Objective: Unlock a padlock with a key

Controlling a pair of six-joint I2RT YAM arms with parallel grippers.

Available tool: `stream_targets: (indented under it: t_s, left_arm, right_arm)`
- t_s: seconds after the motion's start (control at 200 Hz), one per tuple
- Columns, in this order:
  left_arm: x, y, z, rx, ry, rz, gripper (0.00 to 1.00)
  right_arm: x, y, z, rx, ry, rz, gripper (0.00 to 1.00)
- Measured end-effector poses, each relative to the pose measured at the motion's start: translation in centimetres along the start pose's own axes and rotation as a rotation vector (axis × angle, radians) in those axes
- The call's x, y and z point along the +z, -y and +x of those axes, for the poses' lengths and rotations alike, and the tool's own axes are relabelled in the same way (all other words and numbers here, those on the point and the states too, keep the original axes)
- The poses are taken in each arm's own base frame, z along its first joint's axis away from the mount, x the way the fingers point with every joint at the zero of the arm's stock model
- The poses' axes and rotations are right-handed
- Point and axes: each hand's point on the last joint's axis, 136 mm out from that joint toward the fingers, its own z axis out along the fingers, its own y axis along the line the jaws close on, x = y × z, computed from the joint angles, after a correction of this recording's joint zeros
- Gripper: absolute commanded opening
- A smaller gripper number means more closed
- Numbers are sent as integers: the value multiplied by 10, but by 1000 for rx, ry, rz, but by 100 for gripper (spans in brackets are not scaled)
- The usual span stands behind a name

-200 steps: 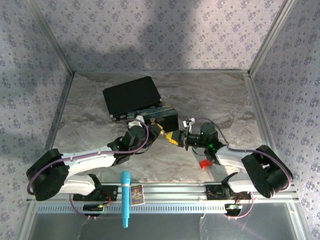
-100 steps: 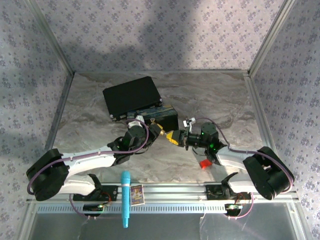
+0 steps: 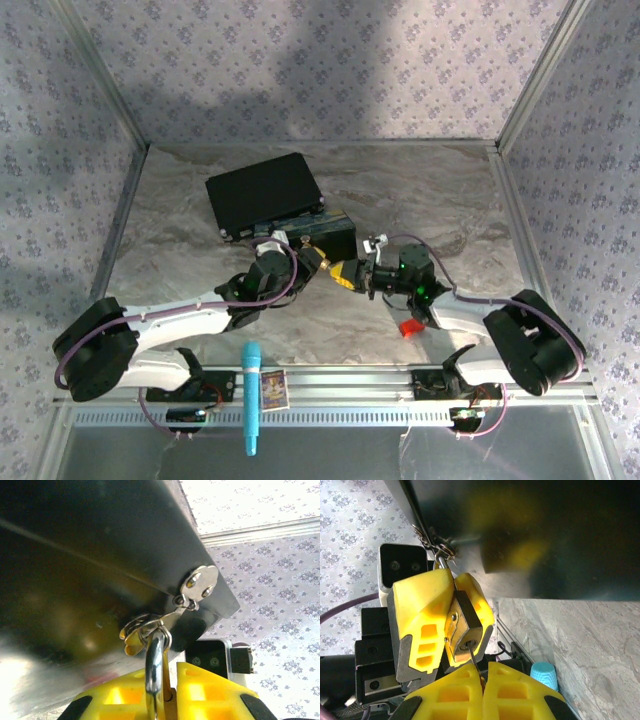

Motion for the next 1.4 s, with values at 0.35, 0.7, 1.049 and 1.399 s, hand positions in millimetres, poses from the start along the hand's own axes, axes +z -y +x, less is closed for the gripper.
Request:
stream_targets:
  t_s: [0.35, 0.7, 1.049, 1.399]
  left_arm:
    - [0, 3, -2, -5, 3, 14, 0]
    - [1, 11, 3, -57, -28, 77, 0]
    - [2, 12, 1, -65, -19, 104, 0]
    - [9, 5, 1, -56, 23, 101, 0]
  right_arm:
    - [4, -3, -5, 4, -25, -23, 0]
    - [-6, -9, -11, 22, -136, -43, 0]
    - [-7, -6, -17, 20, -195, -53, 0]
    - [-3, 0, -20, 24, -210, -55, 0]
